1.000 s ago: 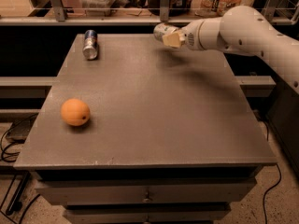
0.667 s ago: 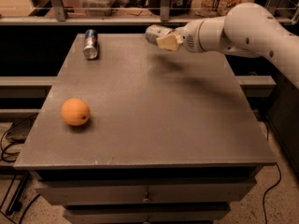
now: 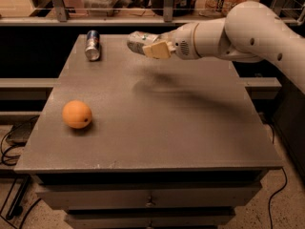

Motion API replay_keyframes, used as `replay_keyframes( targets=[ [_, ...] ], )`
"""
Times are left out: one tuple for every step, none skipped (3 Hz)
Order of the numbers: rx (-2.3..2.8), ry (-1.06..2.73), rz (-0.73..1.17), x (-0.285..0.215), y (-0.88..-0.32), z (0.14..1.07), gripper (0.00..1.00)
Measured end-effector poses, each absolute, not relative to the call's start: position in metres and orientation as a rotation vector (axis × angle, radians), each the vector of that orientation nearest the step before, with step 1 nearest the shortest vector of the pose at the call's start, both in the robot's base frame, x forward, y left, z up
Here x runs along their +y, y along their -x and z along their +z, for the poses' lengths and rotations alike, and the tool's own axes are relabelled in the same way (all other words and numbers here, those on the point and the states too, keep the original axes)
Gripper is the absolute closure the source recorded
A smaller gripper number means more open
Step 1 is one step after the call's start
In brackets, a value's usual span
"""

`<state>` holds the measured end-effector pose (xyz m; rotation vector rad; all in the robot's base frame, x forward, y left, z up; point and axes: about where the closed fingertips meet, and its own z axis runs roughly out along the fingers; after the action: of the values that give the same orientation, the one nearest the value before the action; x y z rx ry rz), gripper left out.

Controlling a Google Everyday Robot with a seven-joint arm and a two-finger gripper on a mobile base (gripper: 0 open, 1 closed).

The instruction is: Move 7up can near orange

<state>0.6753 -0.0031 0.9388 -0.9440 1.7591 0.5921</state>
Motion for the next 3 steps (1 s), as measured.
replay_keyframes(
  targets=[
    [1.759, 0.944, 0.592, -0.003, -0.675, 0.939, 1.0],
    [1.759, 0.945, 0.592, -0.003, -0.675, 0.939, 1.0],
    [1.789, 1.023, 0.59, 0.001, -0.664, 0.916, 1.0]
  ],
)
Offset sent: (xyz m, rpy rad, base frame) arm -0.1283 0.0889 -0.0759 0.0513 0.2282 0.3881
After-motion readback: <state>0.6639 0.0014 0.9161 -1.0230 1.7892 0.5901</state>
